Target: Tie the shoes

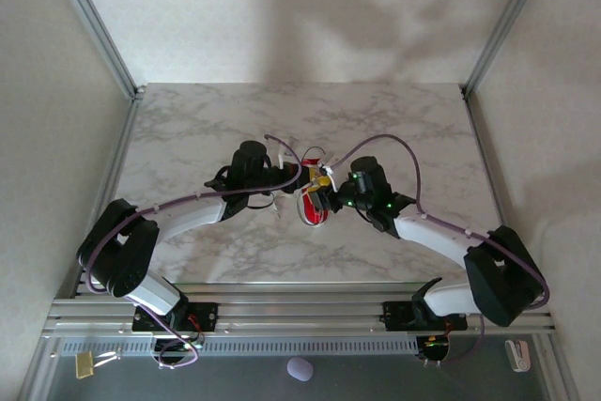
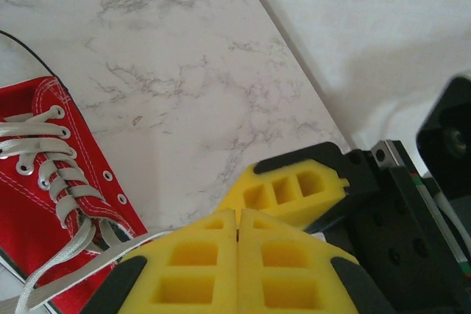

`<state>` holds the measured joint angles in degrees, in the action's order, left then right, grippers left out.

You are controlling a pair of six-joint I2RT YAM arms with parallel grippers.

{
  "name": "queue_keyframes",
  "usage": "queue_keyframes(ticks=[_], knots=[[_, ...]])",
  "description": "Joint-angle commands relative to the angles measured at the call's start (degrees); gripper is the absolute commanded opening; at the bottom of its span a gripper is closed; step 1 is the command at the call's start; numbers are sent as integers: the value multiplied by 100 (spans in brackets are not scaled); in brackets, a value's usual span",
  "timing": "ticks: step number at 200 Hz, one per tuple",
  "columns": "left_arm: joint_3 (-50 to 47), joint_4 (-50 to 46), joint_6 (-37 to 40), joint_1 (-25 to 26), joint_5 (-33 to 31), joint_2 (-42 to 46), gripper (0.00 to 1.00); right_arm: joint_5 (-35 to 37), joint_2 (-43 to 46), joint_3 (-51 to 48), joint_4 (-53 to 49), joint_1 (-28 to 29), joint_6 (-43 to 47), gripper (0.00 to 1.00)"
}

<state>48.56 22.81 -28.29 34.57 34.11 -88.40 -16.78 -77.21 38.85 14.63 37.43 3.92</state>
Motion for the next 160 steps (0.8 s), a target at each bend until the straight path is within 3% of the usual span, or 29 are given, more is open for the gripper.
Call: queue_keyframes(ticks=[1,34,62,87,104,134,160], knots=[[152,102,-53,41,199,185,0,-81,-193,262,377,34,170,43],[172,71,-36,42,276,138,0,-98,-330,399,477,35,145,40],[172,41,-19,48,208,146,0,-72,-286,411,472,32,113,24],[173,31,-27,47,144,117,0,-73,-164,380,377,28,50,0],[172,31,-33,35,74,146,0,-33,-41,343,279,36,-16,0],[-54,-176,7,-160,-618,517,44,374,211,356,-212,32,-344,0],[-102,-1394,260,-292,-2144,647,48,541,303,484,-871,32,-917,0]])
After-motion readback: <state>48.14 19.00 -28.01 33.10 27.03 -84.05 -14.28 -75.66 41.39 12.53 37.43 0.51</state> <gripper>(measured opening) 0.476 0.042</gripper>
